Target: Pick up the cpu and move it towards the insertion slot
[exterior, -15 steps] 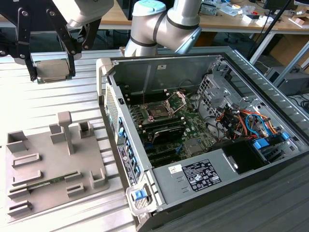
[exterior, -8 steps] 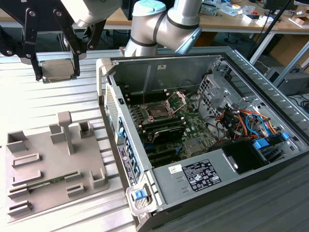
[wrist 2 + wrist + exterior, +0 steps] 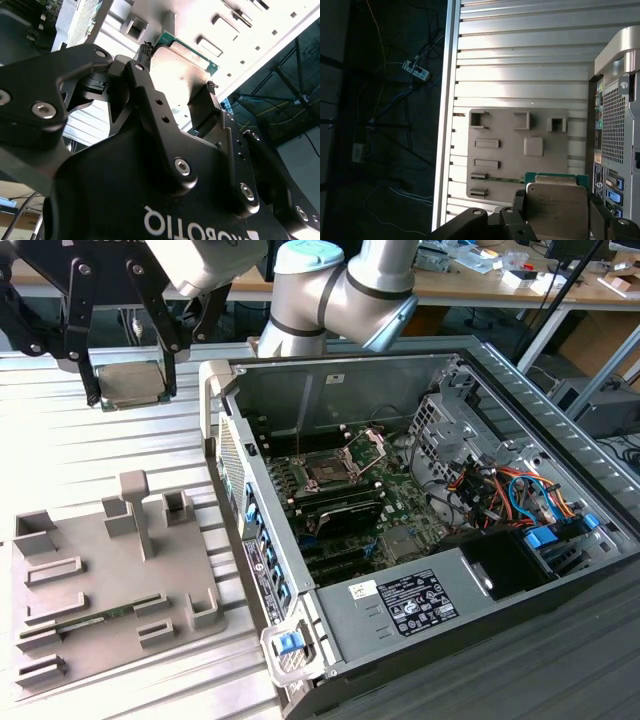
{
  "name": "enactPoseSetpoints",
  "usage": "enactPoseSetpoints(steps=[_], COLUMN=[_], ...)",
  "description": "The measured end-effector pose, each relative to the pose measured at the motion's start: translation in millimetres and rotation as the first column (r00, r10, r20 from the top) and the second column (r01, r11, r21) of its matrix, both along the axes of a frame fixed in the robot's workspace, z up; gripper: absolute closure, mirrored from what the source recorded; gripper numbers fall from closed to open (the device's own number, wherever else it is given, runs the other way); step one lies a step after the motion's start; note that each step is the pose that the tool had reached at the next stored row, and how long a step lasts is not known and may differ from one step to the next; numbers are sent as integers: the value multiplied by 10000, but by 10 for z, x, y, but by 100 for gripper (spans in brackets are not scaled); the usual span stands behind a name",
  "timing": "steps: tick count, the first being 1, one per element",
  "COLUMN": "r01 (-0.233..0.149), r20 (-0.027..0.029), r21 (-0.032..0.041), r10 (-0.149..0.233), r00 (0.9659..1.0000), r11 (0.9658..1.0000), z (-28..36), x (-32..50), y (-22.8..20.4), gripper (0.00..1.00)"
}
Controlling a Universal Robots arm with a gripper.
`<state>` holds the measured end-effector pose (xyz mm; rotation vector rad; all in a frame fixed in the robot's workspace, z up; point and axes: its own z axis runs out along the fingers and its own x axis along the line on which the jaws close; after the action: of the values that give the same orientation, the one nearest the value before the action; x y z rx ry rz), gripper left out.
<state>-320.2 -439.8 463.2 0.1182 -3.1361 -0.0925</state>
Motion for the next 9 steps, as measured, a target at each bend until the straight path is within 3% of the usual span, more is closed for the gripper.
enactPoseSetpoints(steps=[9], r01=[0], r20=[0], r21=[-1], r10=[0], r00=[10000], r11=[10000], z=[-1], x=[92], y=[0], gripper=[45])
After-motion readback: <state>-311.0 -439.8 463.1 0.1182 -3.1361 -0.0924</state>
